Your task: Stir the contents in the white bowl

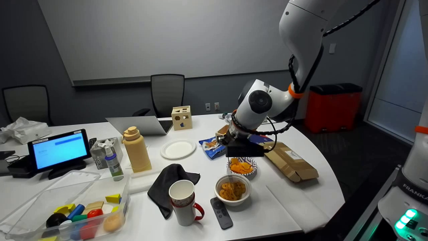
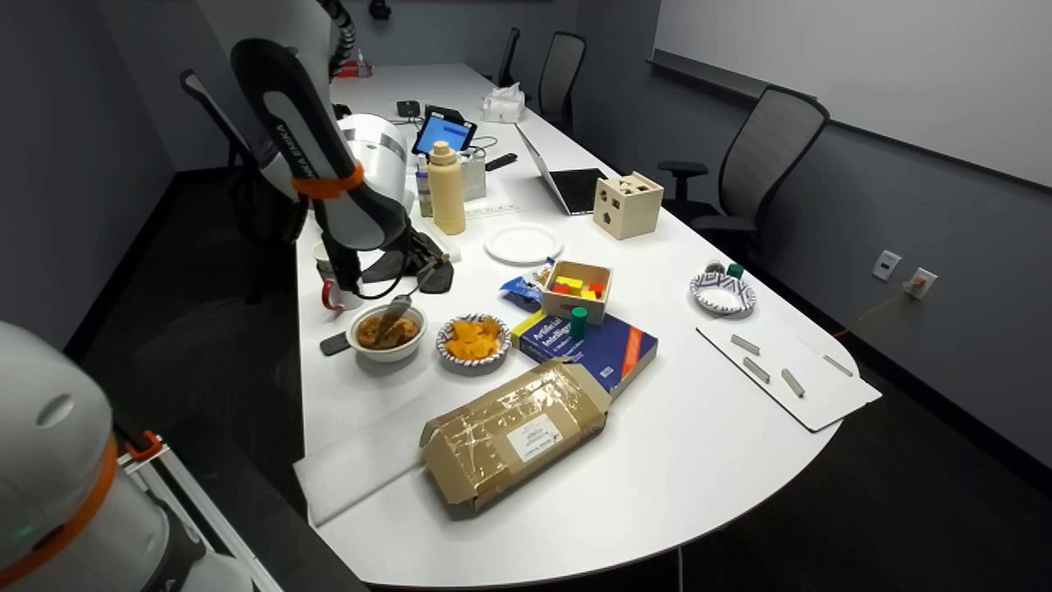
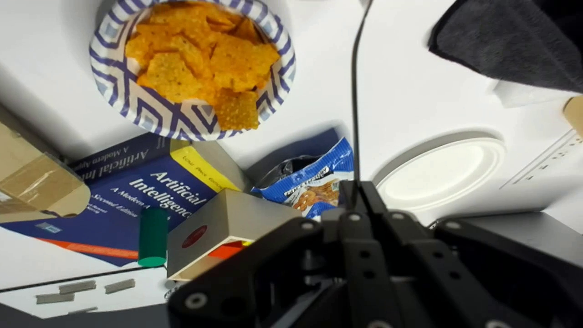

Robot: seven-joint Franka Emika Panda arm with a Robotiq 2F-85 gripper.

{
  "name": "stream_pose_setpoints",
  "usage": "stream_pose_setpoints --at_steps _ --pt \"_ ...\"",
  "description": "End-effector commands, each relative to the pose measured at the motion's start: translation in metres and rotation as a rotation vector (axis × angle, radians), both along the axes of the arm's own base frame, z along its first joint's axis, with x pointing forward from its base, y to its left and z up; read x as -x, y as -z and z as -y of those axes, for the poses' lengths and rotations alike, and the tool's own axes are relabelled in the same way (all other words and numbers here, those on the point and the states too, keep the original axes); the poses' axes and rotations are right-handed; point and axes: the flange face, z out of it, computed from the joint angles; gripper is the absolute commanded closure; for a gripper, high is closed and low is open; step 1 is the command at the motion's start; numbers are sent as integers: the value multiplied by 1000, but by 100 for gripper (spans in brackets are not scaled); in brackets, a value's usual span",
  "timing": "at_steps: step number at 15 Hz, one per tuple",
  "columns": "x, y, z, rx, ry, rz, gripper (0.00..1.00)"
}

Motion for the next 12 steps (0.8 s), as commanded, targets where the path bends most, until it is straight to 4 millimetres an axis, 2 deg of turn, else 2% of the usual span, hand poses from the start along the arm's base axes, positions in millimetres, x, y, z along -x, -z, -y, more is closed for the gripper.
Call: stream_pose_setpoints --at_steps 1,4,6,9,12 --pt "6 19 -3 -51 -24 -84 99" --pt "13 32 5 -31 -17 -143 99" --pt "10 36 15 7 12 -151 99" --pt "-1 28 27 60 53 -115 99" --pt "-12 21 30 63 80 -58 99"
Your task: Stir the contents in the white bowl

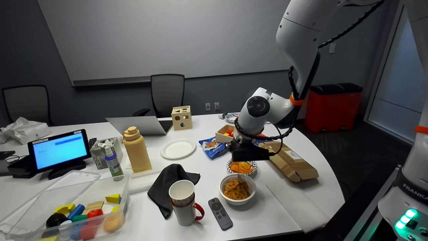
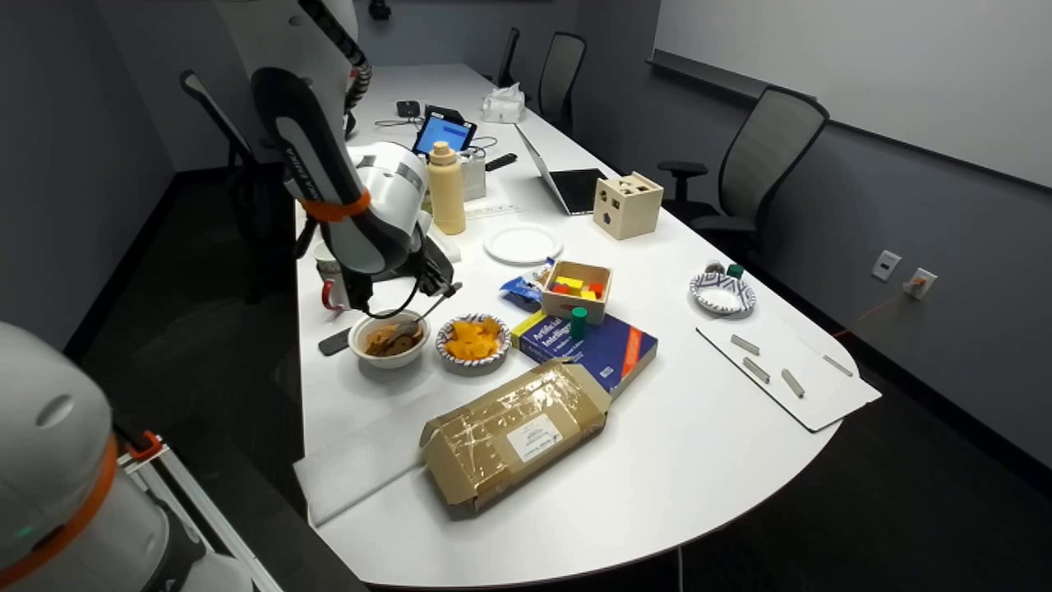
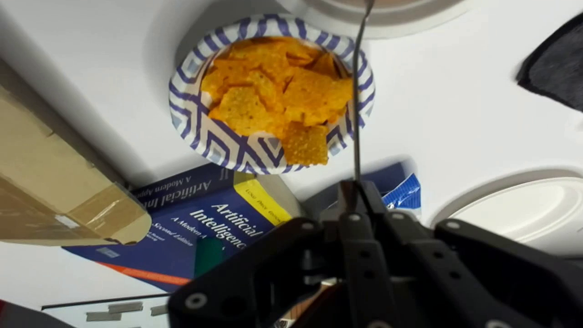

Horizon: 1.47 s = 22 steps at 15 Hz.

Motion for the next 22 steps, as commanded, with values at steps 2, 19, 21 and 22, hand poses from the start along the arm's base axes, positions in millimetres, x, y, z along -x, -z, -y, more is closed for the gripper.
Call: stream_pose_setpoints --at_steps 2,19,21,22 --pt "-9 -19 -2 -28 25 75 99" --pt "-1 -13 -36 -106 -138 107 99" --pt "4 -1 -30 -92 -145 75 99" --pt "7 -1 -26 -80 -139 64 99"
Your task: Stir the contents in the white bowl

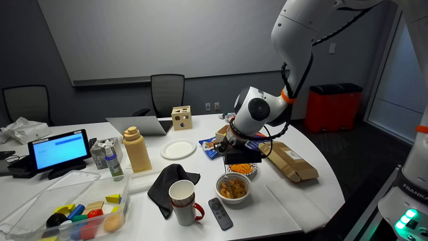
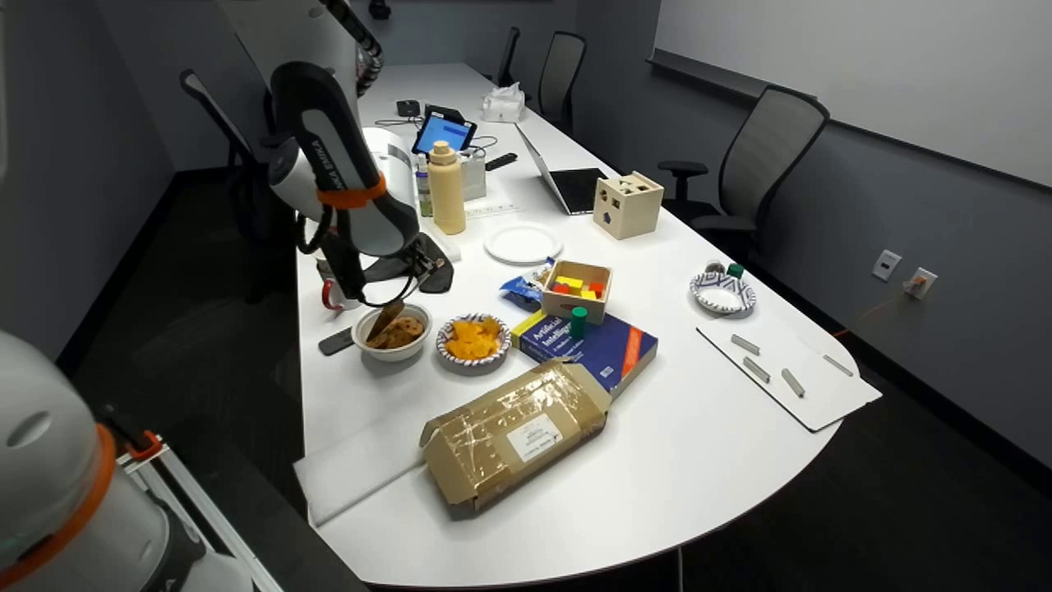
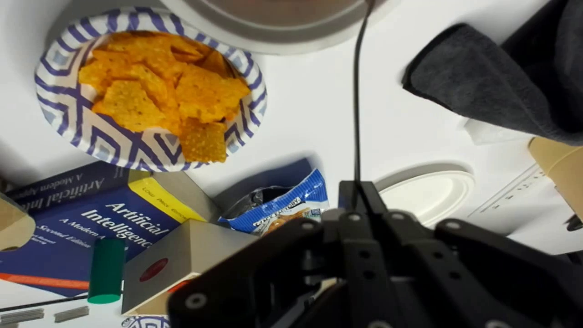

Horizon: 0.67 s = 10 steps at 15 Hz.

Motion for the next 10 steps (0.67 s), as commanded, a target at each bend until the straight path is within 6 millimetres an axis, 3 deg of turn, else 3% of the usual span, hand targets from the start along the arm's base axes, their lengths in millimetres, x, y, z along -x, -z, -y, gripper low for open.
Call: stream_pose_setpoints --at_steps 1,7,10 --pt "5 9 15 13 11 -30 99" --pt "-9 11 45 126 100 -12 99" --pt "-15 7 49 145 145 -18 99"
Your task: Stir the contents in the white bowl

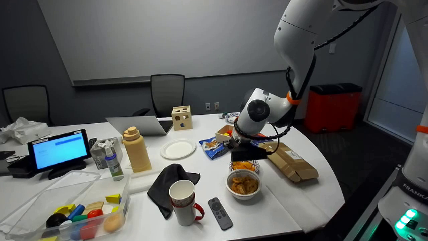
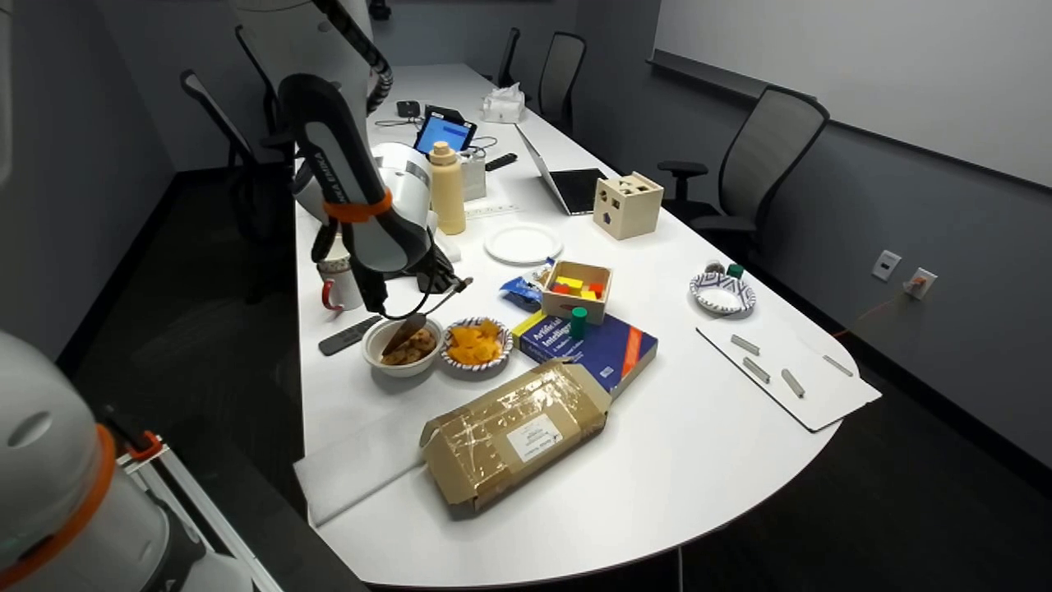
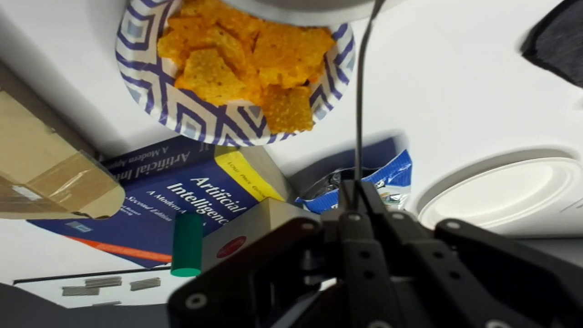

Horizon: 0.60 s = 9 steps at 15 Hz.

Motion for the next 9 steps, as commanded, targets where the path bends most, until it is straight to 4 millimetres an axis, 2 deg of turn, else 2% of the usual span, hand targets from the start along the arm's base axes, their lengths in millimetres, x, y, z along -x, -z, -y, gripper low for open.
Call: stream_pose_setpoints --at_steps 1,7,9 --pt "-4 -10 4 33 43 15 99" --pt "-15 -40 -6 -15 37 125 99" --pt "-18 -40 -10 -17 14 162 99"
